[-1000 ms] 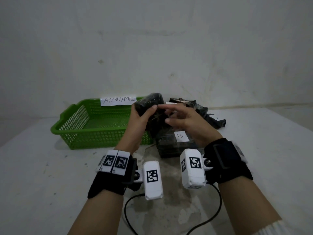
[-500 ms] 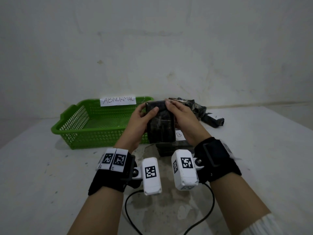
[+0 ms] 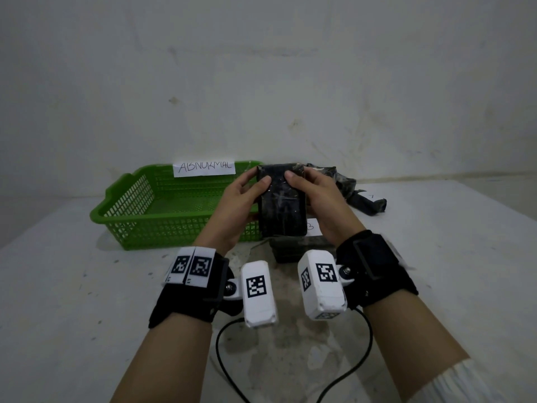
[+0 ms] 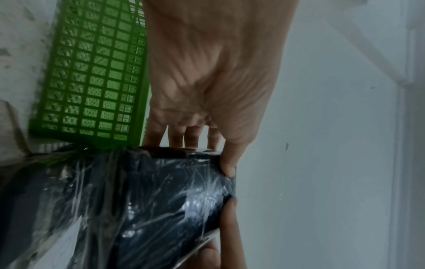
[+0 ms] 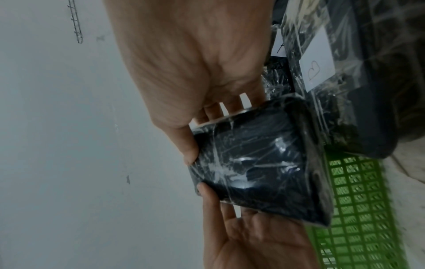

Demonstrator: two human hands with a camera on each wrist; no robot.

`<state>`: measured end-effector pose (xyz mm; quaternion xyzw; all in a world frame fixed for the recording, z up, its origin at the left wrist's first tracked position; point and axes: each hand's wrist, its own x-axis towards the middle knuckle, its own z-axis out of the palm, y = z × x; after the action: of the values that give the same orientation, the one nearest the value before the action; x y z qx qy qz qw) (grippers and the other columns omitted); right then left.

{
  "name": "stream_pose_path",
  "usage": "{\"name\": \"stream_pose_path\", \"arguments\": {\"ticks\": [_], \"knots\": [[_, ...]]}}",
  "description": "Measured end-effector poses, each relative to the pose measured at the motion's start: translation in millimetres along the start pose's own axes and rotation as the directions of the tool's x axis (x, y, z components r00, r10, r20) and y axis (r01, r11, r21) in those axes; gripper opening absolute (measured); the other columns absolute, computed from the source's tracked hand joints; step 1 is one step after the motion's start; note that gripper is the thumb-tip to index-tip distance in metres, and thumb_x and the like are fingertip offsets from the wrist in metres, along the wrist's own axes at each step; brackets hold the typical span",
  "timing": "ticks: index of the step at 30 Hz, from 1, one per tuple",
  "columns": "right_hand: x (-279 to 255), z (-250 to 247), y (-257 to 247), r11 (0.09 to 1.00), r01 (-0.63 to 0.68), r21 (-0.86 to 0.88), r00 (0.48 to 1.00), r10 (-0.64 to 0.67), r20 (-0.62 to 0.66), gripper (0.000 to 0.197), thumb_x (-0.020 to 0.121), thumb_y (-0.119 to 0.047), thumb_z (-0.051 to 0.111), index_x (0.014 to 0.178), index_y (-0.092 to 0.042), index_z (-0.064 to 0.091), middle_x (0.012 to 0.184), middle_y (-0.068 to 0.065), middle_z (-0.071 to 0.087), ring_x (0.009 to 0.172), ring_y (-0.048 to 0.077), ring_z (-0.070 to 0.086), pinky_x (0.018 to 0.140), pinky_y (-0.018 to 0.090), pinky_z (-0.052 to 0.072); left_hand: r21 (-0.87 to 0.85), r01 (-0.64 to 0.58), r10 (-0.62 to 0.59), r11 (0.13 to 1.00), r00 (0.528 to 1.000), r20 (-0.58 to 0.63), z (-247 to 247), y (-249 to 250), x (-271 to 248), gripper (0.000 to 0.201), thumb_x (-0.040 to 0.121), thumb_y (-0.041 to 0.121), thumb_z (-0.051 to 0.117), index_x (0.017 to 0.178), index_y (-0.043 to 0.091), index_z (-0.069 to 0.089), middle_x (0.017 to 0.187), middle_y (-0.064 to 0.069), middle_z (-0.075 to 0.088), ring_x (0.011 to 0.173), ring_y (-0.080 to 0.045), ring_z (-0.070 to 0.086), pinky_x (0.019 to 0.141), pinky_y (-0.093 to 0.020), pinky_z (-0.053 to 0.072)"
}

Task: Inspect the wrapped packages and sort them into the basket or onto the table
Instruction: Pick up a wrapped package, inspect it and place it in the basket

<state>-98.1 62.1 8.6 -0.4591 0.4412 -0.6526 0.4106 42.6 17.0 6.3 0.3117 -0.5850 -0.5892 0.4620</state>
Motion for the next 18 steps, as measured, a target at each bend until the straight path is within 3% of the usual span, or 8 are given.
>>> {"name": "stream_pose_path", "arguments": {"ticks": [4,7,12,16,18], "knots": [[0.0,1.2,1.4,0.999,-0.019,-0.028,0.999,0.02,0.038,0.031,0.092,-0.024,0.063,0.119,-0.01,0.062,0.111,0.007,0.071,0.097,0.017,0.07,0.073,0.025,0.054,0.002,-0.015,0.015,1.0,1.0,-0.009,-0.2,-1.5,0.7,0.045,0.093,0.022,0.056,0.137,0.018,0.047,0.111,0.002,0.066,0.1,-0.011,0.063,0.081,-0.035,0.053],[0.0,3.0,1.5,0.999,-0.027,-0.018,1.0,0.028,0.015,0.033,0.092,-0.02,0.063,0.122,-0.008,0.059,0.111,0.007,0.07,0.093,0.016,0.07,0.069,0.022,0.055,-0.019,0.006,-0.006,1.0,1.0,-0.001,-0.1,-2.6,0.4,0.046,0.092,0.023,0.057,0.137,0.017,0.047,0.116,0.0,0.065,0.1,-0.011,0.063,0.082,-0.035,0.054],[-0.4,7.2,2.2,0.998,-0.039,0.044,0.999,0.038,0.016,0.034,0.093,-0.014,0.06,0.125,-0.004,0.055,0.113,0.012,0.068,0.093,0.019,0.068,0.07,0.021,0.056,-0.036,0.006,-0.006,0.999,1.0,0.0,-4.3,-2.0,1.2,0.045,0.092,0.02,0.058,0.136,0.014,0.049,0.11,0.001,0.065,0.092,-0.008,0.063,0.071,-0.029,0.053],[-1.2,5.8,2.7,0.999,-0.018,-0.048,0.996,0.022,0.084,0.04,0.087,-0.007,0.066,0.126,-0.007,0.054,0.116,0.013,0.068,0.101,0.022,0.068,0.082,0.029,0.056,-0.043,-0.003,0.002,0.999,1.0,-0.025,-3.3,-3.8,1.8,0.049,0.091,0.021,0.059,0.138,0.015,0.047,0.122,-0.002,0.064,0.101,-0.012,0.062,0.081,-0.036,0.053],[-0.4,4.7,2.4,1.0,-0.01,-0.013,0.998,0.011,0.062,0.042,0.085,-0.001,0.065,0.125,-0.004,0.054,0.115,0.016,0.067,0.097,0.023,0.068,0.078,0.029,0.057,-0.044,0.003,-0.003,0.999,1.0,0.0,-3.5,-3.6,1.7,0.048,0.091,0.018,0.059,0.137,0.015,0.048,0.119,-0.001,0.065,0.101,-0.012,0.063,0.082,-0.037,0.054]]}}
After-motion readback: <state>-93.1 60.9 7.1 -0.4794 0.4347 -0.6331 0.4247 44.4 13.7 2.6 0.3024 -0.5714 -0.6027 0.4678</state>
